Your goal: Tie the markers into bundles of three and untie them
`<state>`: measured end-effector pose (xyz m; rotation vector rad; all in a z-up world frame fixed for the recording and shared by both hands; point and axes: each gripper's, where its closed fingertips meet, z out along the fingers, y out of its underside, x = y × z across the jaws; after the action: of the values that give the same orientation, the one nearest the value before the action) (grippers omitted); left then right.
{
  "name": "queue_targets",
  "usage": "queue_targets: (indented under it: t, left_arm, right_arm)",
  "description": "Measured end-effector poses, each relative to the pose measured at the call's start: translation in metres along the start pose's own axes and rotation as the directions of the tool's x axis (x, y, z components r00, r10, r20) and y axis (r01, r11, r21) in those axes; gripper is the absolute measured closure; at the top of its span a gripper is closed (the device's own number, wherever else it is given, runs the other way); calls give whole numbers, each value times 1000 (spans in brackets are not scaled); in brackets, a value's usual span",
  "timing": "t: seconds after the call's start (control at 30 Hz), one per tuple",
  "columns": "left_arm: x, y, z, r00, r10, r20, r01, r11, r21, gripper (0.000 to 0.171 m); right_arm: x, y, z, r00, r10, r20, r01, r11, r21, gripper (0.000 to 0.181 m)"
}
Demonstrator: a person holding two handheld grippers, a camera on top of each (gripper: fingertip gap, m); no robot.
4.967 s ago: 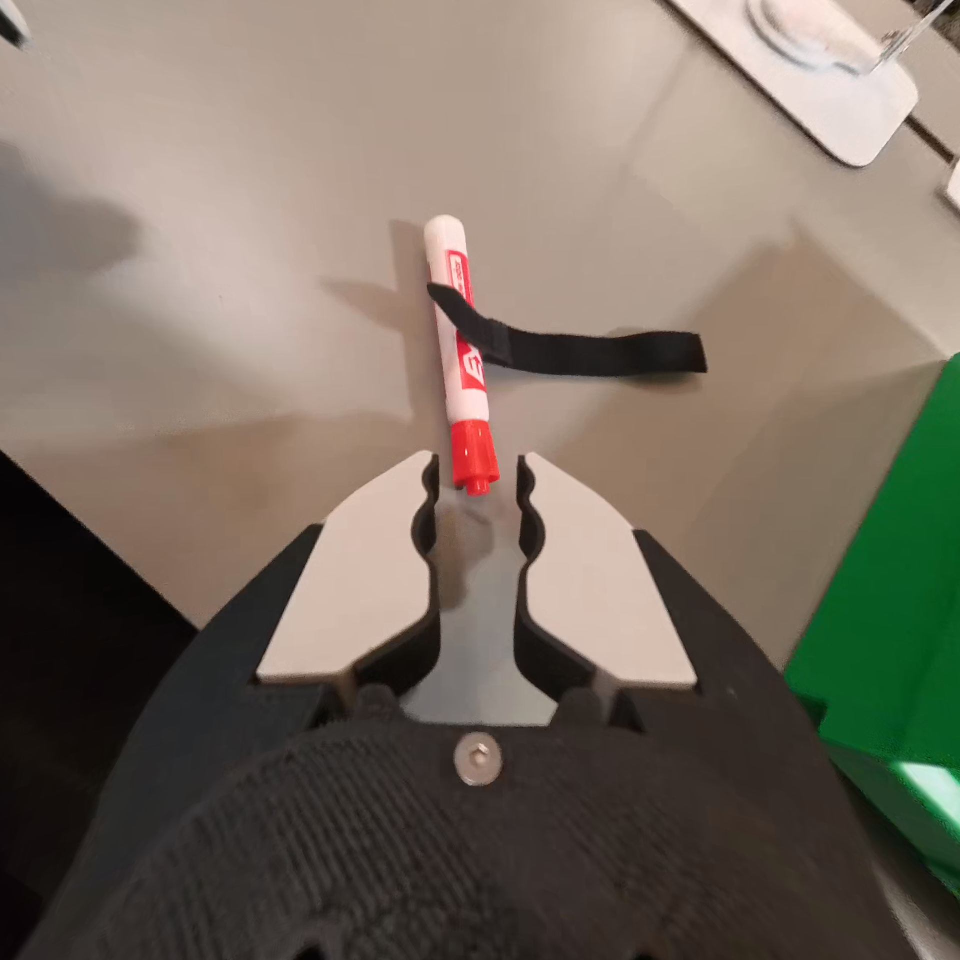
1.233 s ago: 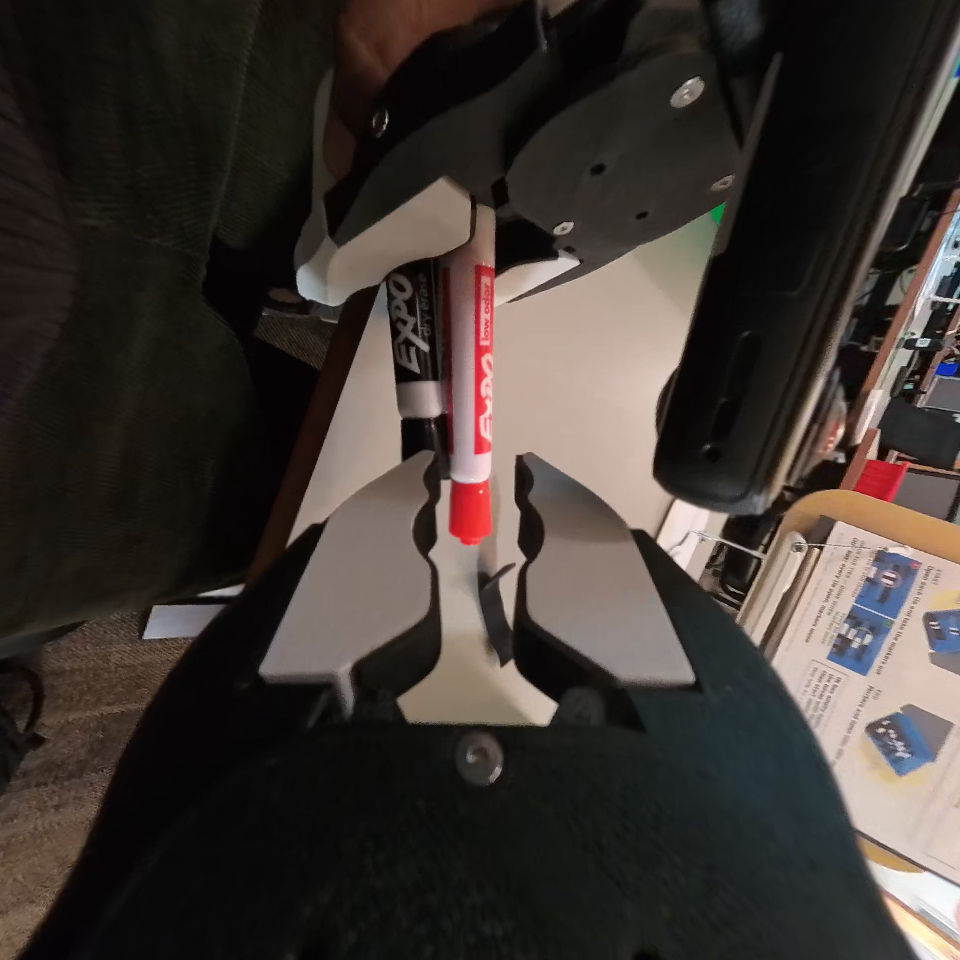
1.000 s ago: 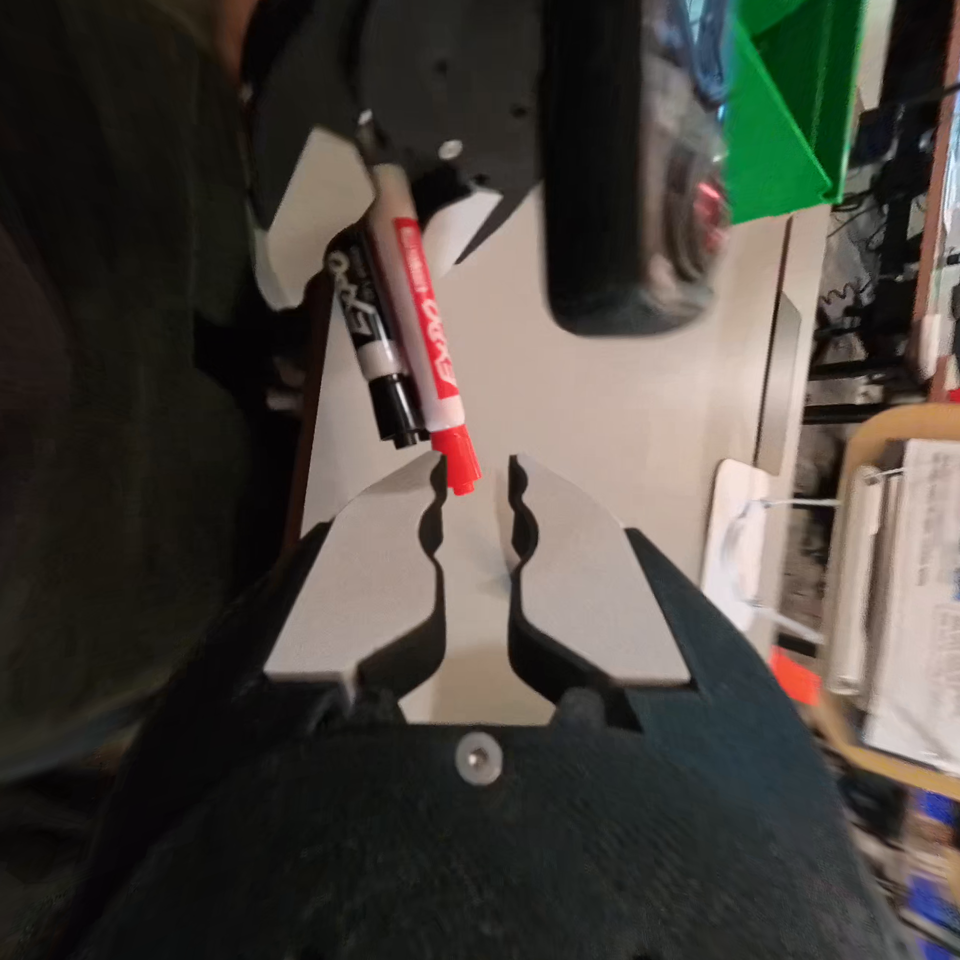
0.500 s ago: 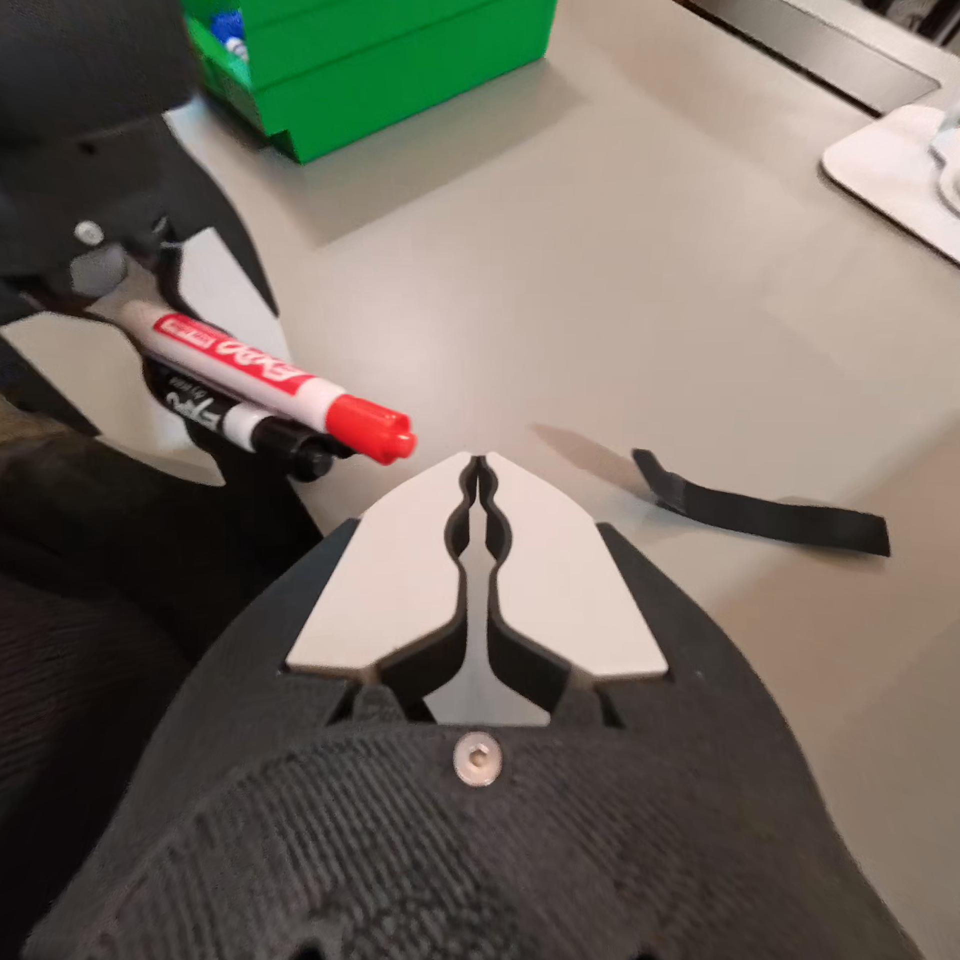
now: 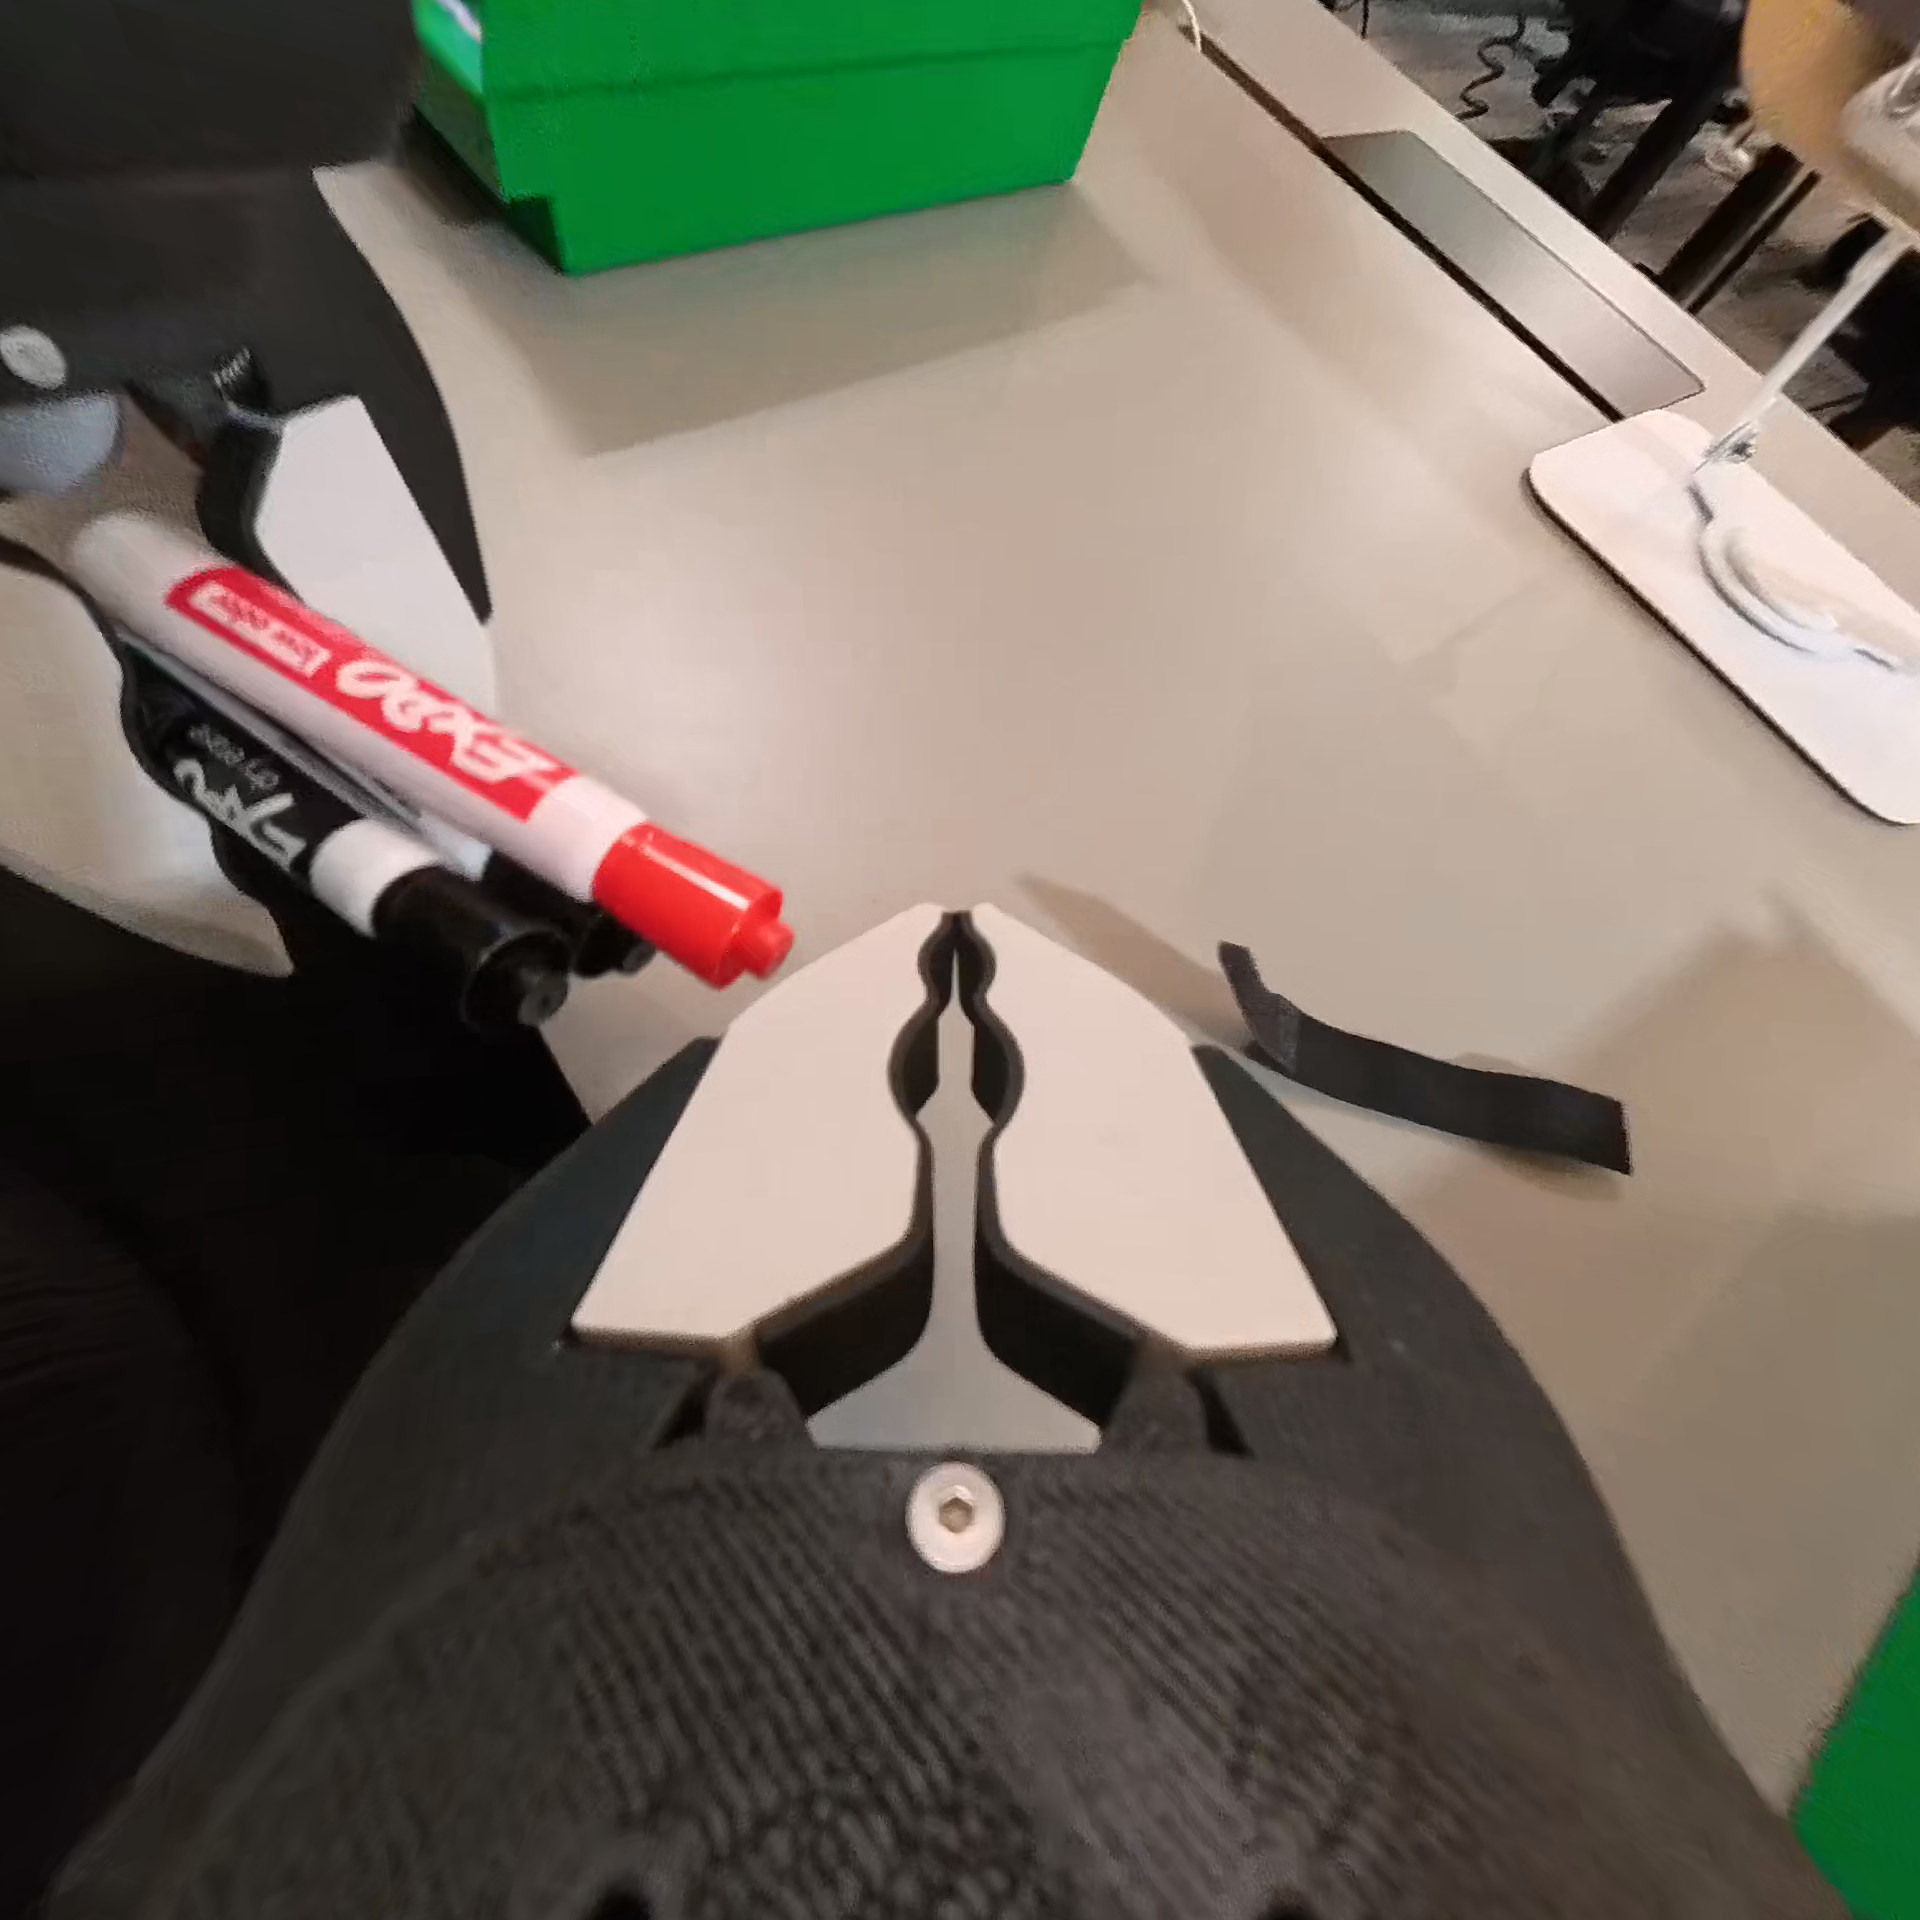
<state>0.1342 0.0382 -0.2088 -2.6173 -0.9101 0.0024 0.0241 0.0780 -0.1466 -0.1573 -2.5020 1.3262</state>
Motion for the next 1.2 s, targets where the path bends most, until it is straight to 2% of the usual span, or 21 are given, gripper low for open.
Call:
queue_targets:
  t: [0.17, 0.27, 0.47, 0.6, 0.73, 0.9, 1.0, 1.1, 1.2]
  left_arm:
    - [2, 0, 1, 1000, 12, 3, -12, 1000, -8, 129]
    - [-2, 1, 0, 1000, -10, 11, 10, 1000, 1, 129]
    - [-4, 0, -1, 1000, -17, 15, 17, 1000, 7, 129]
    - [-4, 1, -1, 1000, -9, 26, 9, 1000, 0, 130]
    - [-5, 0, -1, 999, 4, 39, -4, 1000, -2, 130]
    - [-3, 2, 0, 999, 16, 32, -15, 1000, -8, 129]
    - [-4, 1, 0, 999, 15, 29, -15, 1000, -2, 129]
    - [-2, 0, 0, 999, 24, 24, -24, 1000, 6, 129]
    - [-2, -1, 1, 999, 31, 26, -31, 1000, 6, 129]
  right_arm:
    - [-22, -5, -2, 985, 44, 169, -54, 997, 56, 181]
    - [-31, -10, -6, 973, 40, 229, -60, 995, 81, 181]
    - [-41, -7, -6, 968, -14, 252, -4, 997, 73, 181]
    - [-31, -9, -6, 982, -32, 186, 18, 997, 77, 181]
    - [-27, -10, -8, 982, 0, 189, -18, 996, 90, 181]
    - [-32, -12, -10, 962, 70, 265, -99, 990, 96, 174]
    - [-31, -17, -17, 919, 161, 360, -215, 970, 116, 165]
    - [-37, -25, -27, 806, 275, 524, -377, 921, 97, 152]
    - [-43, -21, -27, 740, 323, 590, -427, 903, 41, 150]
